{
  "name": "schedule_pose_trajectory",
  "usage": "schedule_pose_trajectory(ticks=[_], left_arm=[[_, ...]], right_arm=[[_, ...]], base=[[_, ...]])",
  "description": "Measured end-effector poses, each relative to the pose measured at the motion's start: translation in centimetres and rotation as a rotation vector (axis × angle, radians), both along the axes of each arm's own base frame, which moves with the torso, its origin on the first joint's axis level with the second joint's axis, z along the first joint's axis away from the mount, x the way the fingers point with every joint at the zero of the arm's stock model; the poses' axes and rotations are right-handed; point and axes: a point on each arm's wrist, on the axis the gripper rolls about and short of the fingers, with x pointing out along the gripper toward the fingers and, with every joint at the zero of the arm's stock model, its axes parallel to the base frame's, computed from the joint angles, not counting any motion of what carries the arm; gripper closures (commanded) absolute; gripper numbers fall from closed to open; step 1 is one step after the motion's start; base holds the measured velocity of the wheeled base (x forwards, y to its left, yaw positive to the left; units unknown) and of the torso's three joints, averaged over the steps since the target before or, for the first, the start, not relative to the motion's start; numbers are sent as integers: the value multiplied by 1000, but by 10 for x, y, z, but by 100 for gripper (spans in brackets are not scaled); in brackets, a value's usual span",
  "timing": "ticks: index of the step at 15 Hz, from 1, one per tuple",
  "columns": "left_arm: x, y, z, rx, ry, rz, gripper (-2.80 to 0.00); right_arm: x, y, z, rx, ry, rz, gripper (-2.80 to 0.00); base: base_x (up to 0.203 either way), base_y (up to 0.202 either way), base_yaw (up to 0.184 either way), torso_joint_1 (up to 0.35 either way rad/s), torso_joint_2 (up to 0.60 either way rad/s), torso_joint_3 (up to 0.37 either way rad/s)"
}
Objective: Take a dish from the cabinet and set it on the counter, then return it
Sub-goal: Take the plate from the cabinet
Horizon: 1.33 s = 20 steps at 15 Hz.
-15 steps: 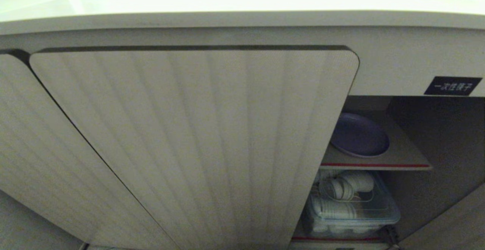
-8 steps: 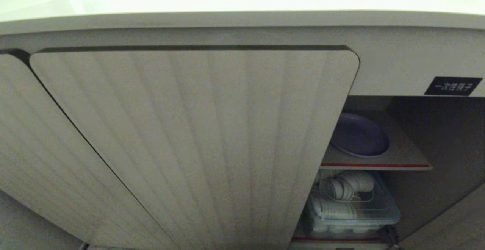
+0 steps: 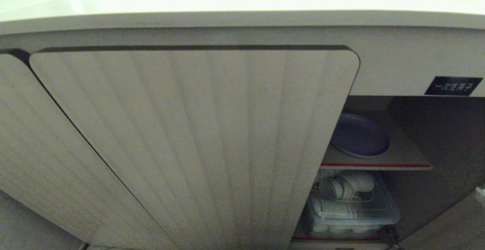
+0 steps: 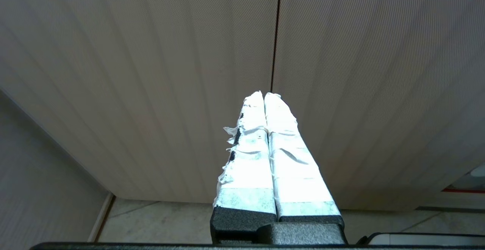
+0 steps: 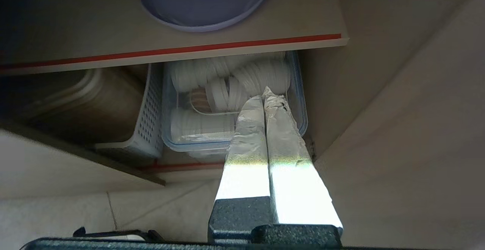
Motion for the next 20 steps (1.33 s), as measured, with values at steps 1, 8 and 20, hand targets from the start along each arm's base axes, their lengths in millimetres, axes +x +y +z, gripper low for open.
schedule_pose_trajectory(ticks=[1, 8, 20], left_arm=[[0, 0, 0, 1, 0, 0, 0], [0, 0, 0, 0, 0, 0, 0], [0, 0, 0, 0, 0, 0, 0]], right_arm=[[12, -3, 1, 8, 27, 0, 0], [81, -3, -7, 7, 12, 86, 0], [124, -3, -42, 6, 8, 111, 0]], base=[[0, 0, 0, 0, 0, 0], [0, 0, 0, 0, 0, 0], [0, 0, 0, 0, 0, 0]])
